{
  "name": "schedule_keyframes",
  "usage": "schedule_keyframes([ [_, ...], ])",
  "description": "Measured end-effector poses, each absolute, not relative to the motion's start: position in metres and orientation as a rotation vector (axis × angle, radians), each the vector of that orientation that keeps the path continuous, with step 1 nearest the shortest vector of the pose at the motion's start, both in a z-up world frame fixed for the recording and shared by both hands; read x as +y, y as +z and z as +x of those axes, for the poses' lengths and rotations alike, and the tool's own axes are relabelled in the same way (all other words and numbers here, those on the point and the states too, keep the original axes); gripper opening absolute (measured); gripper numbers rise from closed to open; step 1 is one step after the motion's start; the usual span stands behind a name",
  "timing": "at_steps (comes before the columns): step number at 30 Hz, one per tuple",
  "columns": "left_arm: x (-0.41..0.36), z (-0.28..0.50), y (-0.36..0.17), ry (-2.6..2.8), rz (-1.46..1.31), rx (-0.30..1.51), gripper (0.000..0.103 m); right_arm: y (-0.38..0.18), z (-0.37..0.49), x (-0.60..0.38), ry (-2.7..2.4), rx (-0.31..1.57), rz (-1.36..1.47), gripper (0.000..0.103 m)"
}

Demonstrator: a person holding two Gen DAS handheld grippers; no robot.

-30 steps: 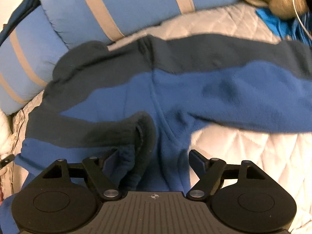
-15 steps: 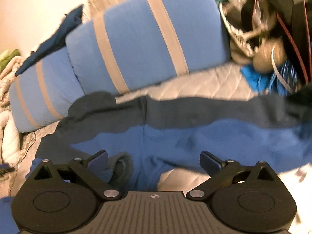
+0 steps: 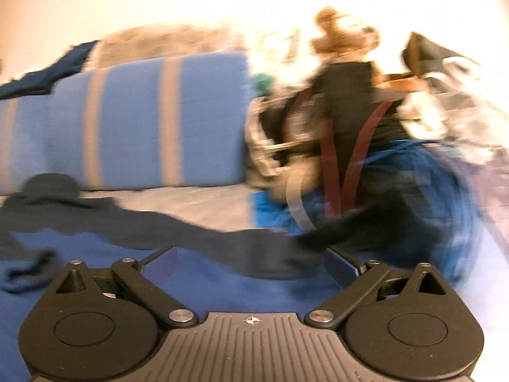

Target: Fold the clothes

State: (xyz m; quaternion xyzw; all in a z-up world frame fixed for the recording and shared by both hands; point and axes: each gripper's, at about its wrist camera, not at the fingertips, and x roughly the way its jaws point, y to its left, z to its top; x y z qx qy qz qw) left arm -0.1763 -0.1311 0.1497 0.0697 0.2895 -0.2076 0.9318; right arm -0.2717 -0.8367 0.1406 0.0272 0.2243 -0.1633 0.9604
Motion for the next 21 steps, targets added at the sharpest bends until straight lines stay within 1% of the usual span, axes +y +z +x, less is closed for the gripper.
schedule_keyframes([
  [1, -0.133, -0.177, 0.145, -0.432, 0.142, 0.601, 0.078, 0.138, -0.278, -0.847, -0.368, 0.45, 0.049, 0.095],
  [3, -0.139, -0.175, 0.134, -0.442, 0.141, 0.626, 0.078, 0.133, -0.29, -0.87, -0.453, 0.446, 0.067, 0.087],
  [5, -0.143, -0.173, 0.126, -0.45, 0.142, 0.644, 0.078, 0.129, -0.301, -0.893, -0.517, 0.44, 0.097, 0.075],
  [8, -0.149, -0.167, 0.117, -0.456, 0.146, 0.668, 0.078, 0.127, -0.31, -0.917, -0.571, 0.442, 0.11, 0.065],
  [9, -0.149, -0.167, 0.117, -0.457, 0.146, 0.674, 0.078, 0.125, -0.31, -0.922, -0.576, 0.448, 0.103, 0.063],
  [11, -0.148, -0.166, 0.116, -0.462, 0.136, 0.676, 0.078, 0.123, -0.309, -0.932, -0.585, 0.461, 0.1, 0.056],
  [18, -0.151, -0.171, 0.112, -0.444, 0.169, 0.677, 0.078, 0.121, -0.292, -0.949, -0.591, 0.494, 0.096, 0.045],
  [21, -0.15, -0.172, 0.112, -0.44, 0.163, 0.676, 0.078, 0.118, -0.281, -0.951, -0.593, 0.512, 0.081, 0.044],
])
